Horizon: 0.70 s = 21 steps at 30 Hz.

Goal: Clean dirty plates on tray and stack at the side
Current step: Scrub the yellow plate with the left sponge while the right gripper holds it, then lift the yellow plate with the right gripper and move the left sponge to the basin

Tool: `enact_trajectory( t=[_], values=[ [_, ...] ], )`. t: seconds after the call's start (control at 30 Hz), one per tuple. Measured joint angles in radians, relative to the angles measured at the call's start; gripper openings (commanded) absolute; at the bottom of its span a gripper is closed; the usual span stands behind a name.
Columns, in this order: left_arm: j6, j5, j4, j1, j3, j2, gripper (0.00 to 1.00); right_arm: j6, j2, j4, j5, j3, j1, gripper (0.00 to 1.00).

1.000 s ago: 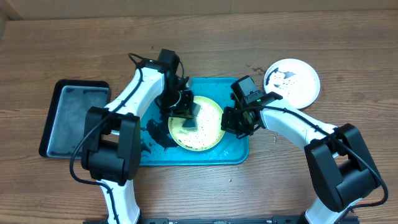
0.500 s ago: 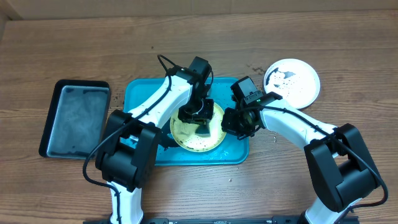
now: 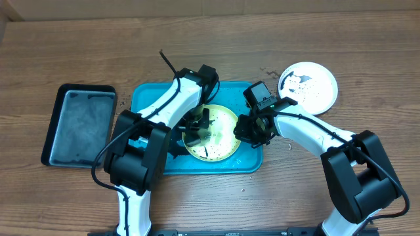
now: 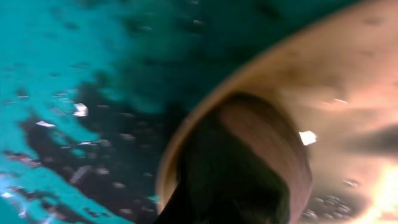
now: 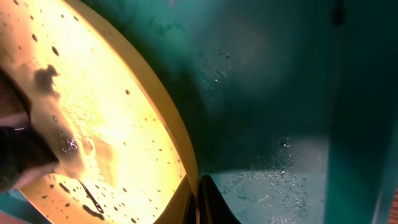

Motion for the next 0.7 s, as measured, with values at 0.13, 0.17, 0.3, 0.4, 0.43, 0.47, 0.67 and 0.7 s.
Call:
enact_trajectory(
  t=[0.13,0.17,0.3,0.4,0.43,0.47,0.67,0.7],
  values=[
    [-0.032,-0.024,-0.047,0.017,0.039,0.012,0.04,0.0,0.0,0.003,-0.004,0.007,0.01,0.04],
    [-0.042,-0.025,-0.066,0.023,0.056,0.017,0.04,0.0,0.0,0.004,-0.004,0.01,0.011,0.04],
    [-0.053,-0.042,-0.149,0.072,0.171,0.026,0.04,-0.01,0.0,-0.019,0.01,0.03,0.011,0.04],
    [-0.039,-0.04,-0.183,0.133,0.285,0.026,0.04,-0.024,0.0,-0.056,0.021,0.056,0.012,0.04],
    [-0.027,-0.027,-0.197,0.156,0.328,0.026,0.04,-0.03,0.0,-0.071,0.024,0.075,0.016,0.04],
    [-0.019,-0.018,-0.209,0.175,0.356,0.023,0.04,-0.034,0.0,-0.08,0.027,0.095,0.02,0.04],
    [0.013,0.039,-0.283,0.322,0.452,-0.021,0.04,-0.111,0.0,-0.183,0.13,0.272,0.088,0.04],
    [0.014,0.045,-0.291,0.355,0.457,-0.029,0.04,-0.124,0.0,-0.205,0.158,0.295,0.1,0.04]
  ],
)
